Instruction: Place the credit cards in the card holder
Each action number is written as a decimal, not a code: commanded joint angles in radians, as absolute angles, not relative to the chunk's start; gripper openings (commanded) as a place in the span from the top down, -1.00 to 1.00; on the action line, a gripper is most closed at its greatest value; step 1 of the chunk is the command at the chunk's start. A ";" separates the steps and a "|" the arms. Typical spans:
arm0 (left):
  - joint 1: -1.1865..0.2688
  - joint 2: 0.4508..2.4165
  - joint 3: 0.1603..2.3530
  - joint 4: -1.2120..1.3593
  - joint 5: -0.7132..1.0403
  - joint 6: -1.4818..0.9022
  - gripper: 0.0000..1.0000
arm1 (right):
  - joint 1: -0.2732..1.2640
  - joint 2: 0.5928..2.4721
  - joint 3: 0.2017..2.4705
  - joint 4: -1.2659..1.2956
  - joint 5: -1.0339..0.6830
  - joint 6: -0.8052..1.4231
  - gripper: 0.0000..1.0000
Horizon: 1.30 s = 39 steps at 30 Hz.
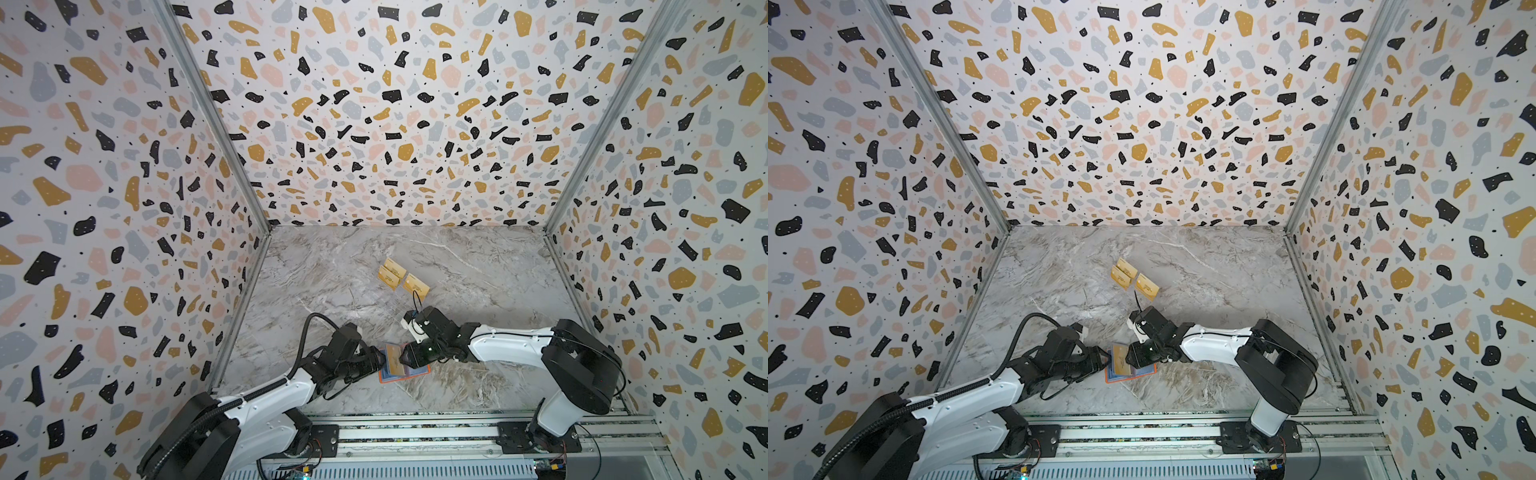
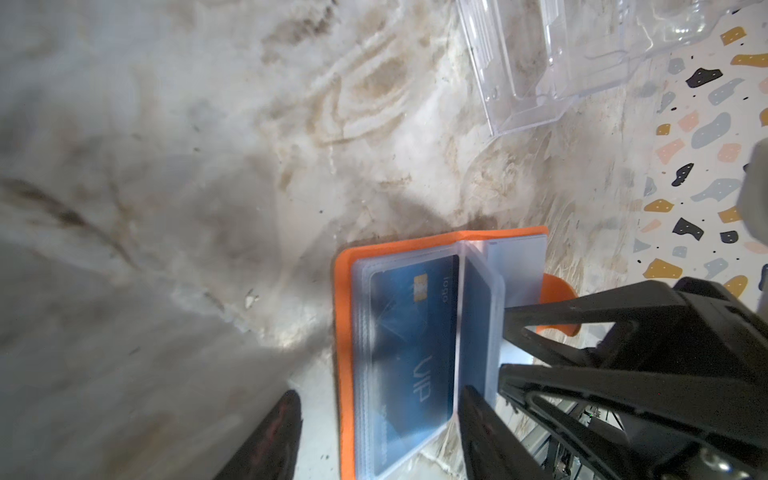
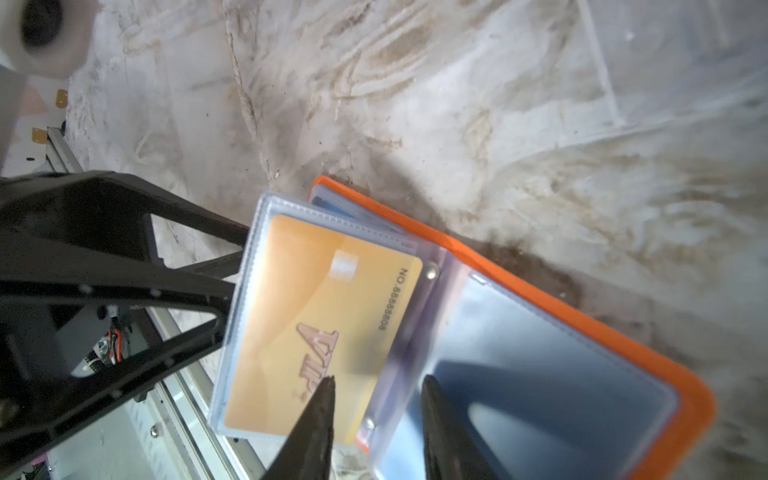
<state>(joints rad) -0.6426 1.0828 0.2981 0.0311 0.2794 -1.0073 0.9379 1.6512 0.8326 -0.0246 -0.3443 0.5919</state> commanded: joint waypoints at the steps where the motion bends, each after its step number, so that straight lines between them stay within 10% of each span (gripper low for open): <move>1: -0.647 1.063 0.322 0.060 0.307 -1.034 -0.26 | 0.940 1.659 0.825 -0.009 -0.368 0.571 0.28; 39: -0.693 1.137 0.331 0.209 0.411 -1.077 -0.28 | 0.896 1.728 0.675 0.122 -0.386 0.664 0.57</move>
<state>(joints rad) -0.6819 1.1755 0.3168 0.1699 0.3622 -1.0737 0.8970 1.6974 0.7174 0.2077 -0.4316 0.6533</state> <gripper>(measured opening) 0.644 0.214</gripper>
